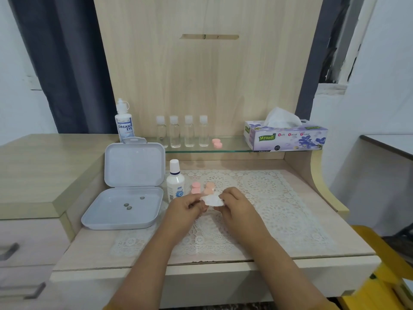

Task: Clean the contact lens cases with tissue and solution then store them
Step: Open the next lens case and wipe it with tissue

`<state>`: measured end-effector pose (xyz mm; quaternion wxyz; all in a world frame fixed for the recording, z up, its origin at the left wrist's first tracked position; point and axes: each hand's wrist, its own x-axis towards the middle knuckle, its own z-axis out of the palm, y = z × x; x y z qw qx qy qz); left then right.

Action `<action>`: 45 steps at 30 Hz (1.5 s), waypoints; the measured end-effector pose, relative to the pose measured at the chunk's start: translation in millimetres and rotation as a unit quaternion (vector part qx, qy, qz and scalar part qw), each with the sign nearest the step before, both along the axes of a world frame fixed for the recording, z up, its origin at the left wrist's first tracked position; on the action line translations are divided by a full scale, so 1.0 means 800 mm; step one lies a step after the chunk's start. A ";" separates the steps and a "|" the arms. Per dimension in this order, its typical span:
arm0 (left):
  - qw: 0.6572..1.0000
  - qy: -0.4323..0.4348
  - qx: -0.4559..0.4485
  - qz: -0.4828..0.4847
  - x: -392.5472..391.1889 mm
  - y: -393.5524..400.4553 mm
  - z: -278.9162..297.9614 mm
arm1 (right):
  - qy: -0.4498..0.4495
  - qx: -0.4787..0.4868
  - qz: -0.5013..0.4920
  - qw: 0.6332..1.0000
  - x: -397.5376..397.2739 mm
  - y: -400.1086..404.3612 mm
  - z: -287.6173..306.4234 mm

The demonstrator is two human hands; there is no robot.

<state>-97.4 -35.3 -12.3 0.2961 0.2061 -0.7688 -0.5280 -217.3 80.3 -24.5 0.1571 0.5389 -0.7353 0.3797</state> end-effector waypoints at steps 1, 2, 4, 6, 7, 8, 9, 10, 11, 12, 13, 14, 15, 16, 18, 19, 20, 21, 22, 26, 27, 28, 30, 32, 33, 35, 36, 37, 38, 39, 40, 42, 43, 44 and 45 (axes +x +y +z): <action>1.000 -0.004 -0.007 -0.005 0.000 0.000 -0.001 | 0.016 0.003 0.000 1.000 -0.001 -0.001 -0.001; 1.000 -0.008 -0.013 -0.007 -0.001 -0.001 -0.002 | 0.034 0.005 0.000 0.999 -0.001 -0.001 -0.001; 1.000 -0.010 -0.021 -0.012 -0.001 -0.002 -0.004 | 0.056 0.005 0.005 0.998 -0.002 -0.001 -0.002; 0.999 -0.009 -0.027 -0.014 -0.001 -0.002 -0.004 | 0.059 0.009 0.005 0.998 -0.001 -0.001 -0.001; 1.000 -0.008 -0.027 -0.011 -0.001 -0.002 -0.003 | 0.057 0.012 0.004 0.998 -0.001 0.000 -0.002; 1.000 -0.002 -0.021 -0.008 -0.002 -0.002 -0.002 | 0.050 0.017 0.002 0.999 -0.001 0.000 -0.002; 1.000 0.006 -0.008 -0.007 -0.001 -0.002 -0.002 | 0.034 0.018 0.004 0.999 -0.001 0.001 -0.002; 1.000 0.016 0.007 -0.006 -0.002 -0.001 -0.001 | 0.002 0.014 0.006 1.000 0.000 0.002 0.000; 1.000 0.023 0.018 -0.003 -0.002 -0.001 -0.002 | -0.049 0.005 0.013 0.999 0.000 0.003 0.002; 0.999 0.027 0.028 0.001 -0.003 -0.001 -0.002 | -0.111 -0.007 0.018 0.994 0.002 0.005 0.007; 0.999 0.030 0.039 0.004 -0.003 -0.001 -0.002 | -0.169 -0.026 0.018 0.985 0.002 0.007 0.011; 0.998 0.033 0.049 0.004 -0.002 -0.001 -0.002 | -0.214 -0.054 0.007 0.975 0.002 0.010 0.015; 0.998 0.034 0.052 0.003 -0.002 -0.001 -0.003 | -0.240 -0.089 -0.016 0.966 0.000 0.012 0.018; 0.998 0.034 0.049 0.004 -0.002 -0.001 -0.003 | -0.256 -0.117 -0.043 0.959 -0.003 0.014 0.019; 0.999 0.029 0.037 0.005 -0.002 -0.003 -0.004 | -0.275 -0.137 -0.060 0.950 -0.004 0.018 0.022; 0.999 0.027 0.033 0.003 -0.002 -0.003 -0.004 | -0.282 -0.132 -0.036 0.949 -0.004 0.019 0.021; 0.999 0.027 0.031 0.001 -0.002 -0.004 -0.005 | -0.287 -0.116 -0.004 0.951 -0.001 0.020 0.021; 0.999 0.026 0.028 -0.001 -0.002 -0.004 -0.006 | -0.295 -0.102 0.029 0.950 0.002 0.020 0.020; 0.999 0.025 0.023 -0.003 -0.003 -0.004 -0.006 | -0.300 -0.089 0.049 0.948 0.006 0.021 0.020; 0.999 0.021 0.019 -0.018 -0.003 -0.005 -0.006 | -0.320 -0.061 0.036 0.945 0.004 0.021 0.023; 0.999 0.019 0.017 -0.021 -0.003 -0.005 -0.006 | -0.328 -0.050 0.038 0.943 0.004 0.021 0.025; 0.999 0.017 0.016 -0.022 -0.004 -0.005 -0.007 | -0.348 -0.038 0.042 0.936 0.004 0.019 0.025; 1.000 0.014 0.014 -0.019 -0.004 -0.005 -0.008 | -0.418 -0.017 0.062 0.906 0.005 0.017 0.028; 0.999 0.018 0.021 -0.019 -0.004 -0.004 -0.007 | -0.409 0.034 0.054 0.910 -0.001 0.014 0.041; 0.999 0.022 0.029 -0.021 -0.004 -0.004 -0.006 | -0.386 0.068 0.041 0.919 -0.006 0.012 0.050; 0.999 0.027 0.041 -0.023 -0.003 -0.004 -0.006 | -0.359 0.127 0.026 0.924 -0.013 0.008 0.069; 0.998 0.029 0.048 -0.026 -0.003 -0.003 -0.005 | -0.357 0.156 0.020 0.921 -0.015 0.005 0.076; 0.998 0.031 0.056 -0.029 -0.003 -0.002 -0.005 | -0.359 0.184 0.014 0.915 -0.016 0.003 0.082; 0.997 0.034 0.063 -0.032 -0.003 -0.002 -0.004 | -0.359 0.209 0.011 0.910 -0.016 0.001 0.086; 0.996 0.038 0.068 -0.033 -0.003 -0.001 -0.004 | -0.358 0.230 0.011 0.905 -0.017 0.000 0.088; 0.996 0.041 0.072 -0.033 -0.002 -0.001 -0.004 | -0.358 0.243 0.015 0.901 -0.017 0.000 0.090; 0.996 0.041 0.076 -0.028 -0.002 -0.001 -0.004 | -0.380 0.251 0.027 0.890 -0.018 0.001 0.092; 0.996 0.041 0.078 -0.026 -0.002 -0.001 -0.003 | -0.407 0.244 0.031 0.880 -0.019 0.003 0.092; 0.996 0.042 0.080 -0.026 -0.001 -0.001 -0.002 | -0.433 0.230 0.038 0.871 -0.019 0.004 0.092; 0.995 0.043 0.083 -0.029 -0.001 0.000 -0.002 | -0.454 0.214 0.042 0.864 -0.017 0.005 0.092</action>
